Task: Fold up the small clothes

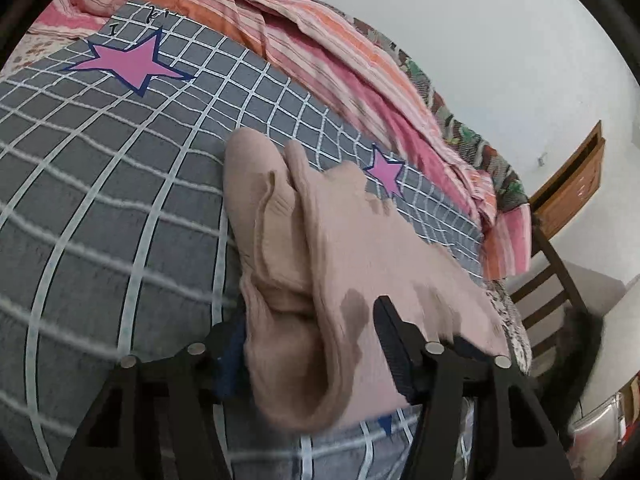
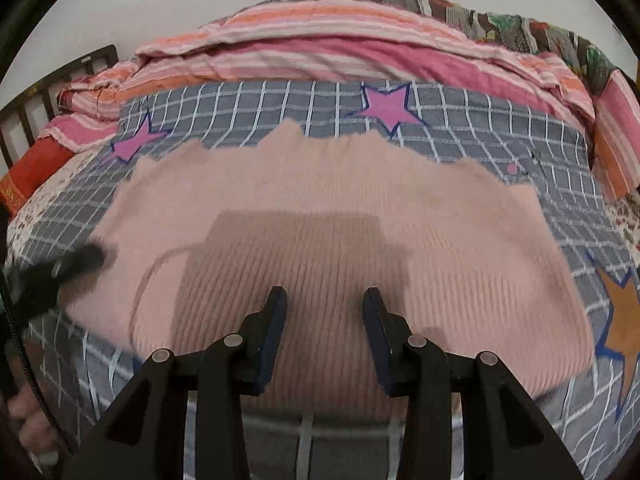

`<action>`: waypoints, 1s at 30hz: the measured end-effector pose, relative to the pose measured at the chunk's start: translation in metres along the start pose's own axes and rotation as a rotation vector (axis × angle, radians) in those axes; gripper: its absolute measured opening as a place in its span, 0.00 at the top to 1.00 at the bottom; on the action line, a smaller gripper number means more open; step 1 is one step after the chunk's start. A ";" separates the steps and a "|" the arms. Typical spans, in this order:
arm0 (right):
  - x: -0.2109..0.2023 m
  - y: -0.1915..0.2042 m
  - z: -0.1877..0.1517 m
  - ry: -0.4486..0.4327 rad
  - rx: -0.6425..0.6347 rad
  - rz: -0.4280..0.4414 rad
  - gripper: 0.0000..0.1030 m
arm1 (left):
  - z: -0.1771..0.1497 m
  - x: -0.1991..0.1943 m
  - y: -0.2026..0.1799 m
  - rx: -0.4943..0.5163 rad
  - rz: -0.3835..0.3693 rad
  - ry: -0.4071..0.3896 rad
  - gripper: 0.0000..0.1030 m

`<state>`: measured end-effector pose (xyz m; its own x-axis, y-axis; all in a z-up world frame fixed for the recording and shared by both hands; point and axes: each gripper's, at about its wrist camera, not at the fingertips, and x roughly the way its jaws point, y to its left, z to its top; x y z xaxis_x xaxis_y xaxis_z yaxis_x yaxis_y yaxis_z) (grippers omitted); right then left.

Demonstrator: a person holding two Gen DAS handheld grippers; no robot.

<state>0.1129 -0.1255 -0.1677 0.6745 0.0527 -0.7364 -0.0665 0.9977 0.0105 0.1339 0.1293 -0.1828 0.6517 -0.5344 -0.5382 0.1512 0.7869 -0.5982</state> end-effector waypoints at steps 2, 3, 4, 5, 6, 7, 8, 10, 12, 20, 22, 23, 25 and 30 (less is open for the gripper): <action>-0.005 0.002 -0.010 -0.019 -0.011 -0.010 0.62 | 0.005 0.006 0.002 -0.022 0.009 0.007 0.53; -0.007 0.002 -0.013 -0.024 -0.015 -0.014 0.62 | 0.009 0.008 0.004 -0.042 0.008 0.009 0.54; -0.009 0.002 -0.016 -0.027 -0.013 -0.016 0.62 | 0.011 0.010 0.006 -0.058 0.007 0.008 0.54; -0.012 0.002 -0.019 -0.029 -0.005 -0.014 0.62 | 0.013 0.012 0.007 -0.074 0.010 0.008 0.56; -0.012 0.001 -0.020 -0.029 -0.002 -0.011 0.62 | 0.015 0.014 0.007 -0.083 0.018 0.008 0.58; -0.014 0.001 -0.022 -0.028 0.000 -0.009 0.62 | 0.016 0.015 0.007 -0.085 0.025 0.006 0.59; -0.015 0.000 -0.023 -0.027 0.006 -0.005 0.62 | 0.017 0.017 0.006 -0.084 0.037 0.005 0.59; -0.017 -0.001 -0.026 -0.025 0.013 0.006 0.62 | 0.018 0.018 0.002 -0.079 0.066 0.001 0.63; -0.020 -0.001 -0.028 -0.025 0.001 0.016 0.62 | 0.018 0.017 0.000 -0.082 0.075 -0.006 0.68; -0.056 -0.045 -0.026 -0.107 0.100 0.098 0.62 | 0.034 0.002 -0.035 -0.037 0.109 -0.038 0.78; -0.063 -0.063 -0.024 -0.119 0.125 0.086 0.61 | 0.041 0.000 -0.053 -0.024 0.107 -0.049 0.78; -0.067 -0.075 -0.023 -0.129 0.142 0.076 0.61 | 0.045 0.000 -0.067 -0.002 0.123 -0.050 0.78; -0.074 -0.101 -0.024 -0.143 0.176 0.040 0.61 | 0.050 0.001 -0.093 0.037 0.153 -0.058 0.79; -0.090 -0.171 -0.036 -0.163 0.277 -0.042 0.61 | 0.054 0.016 -0.165 0.118 0.166 -0.073 0.79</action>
<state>0.0372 -0.3023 -0.1271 0.7831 -0.0047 -0.6219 0.1512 0.9714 0.1831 0.1593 0.0074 -0.0606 0.7261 -0.3740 -0.5769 0.1202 0.8952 -0.4291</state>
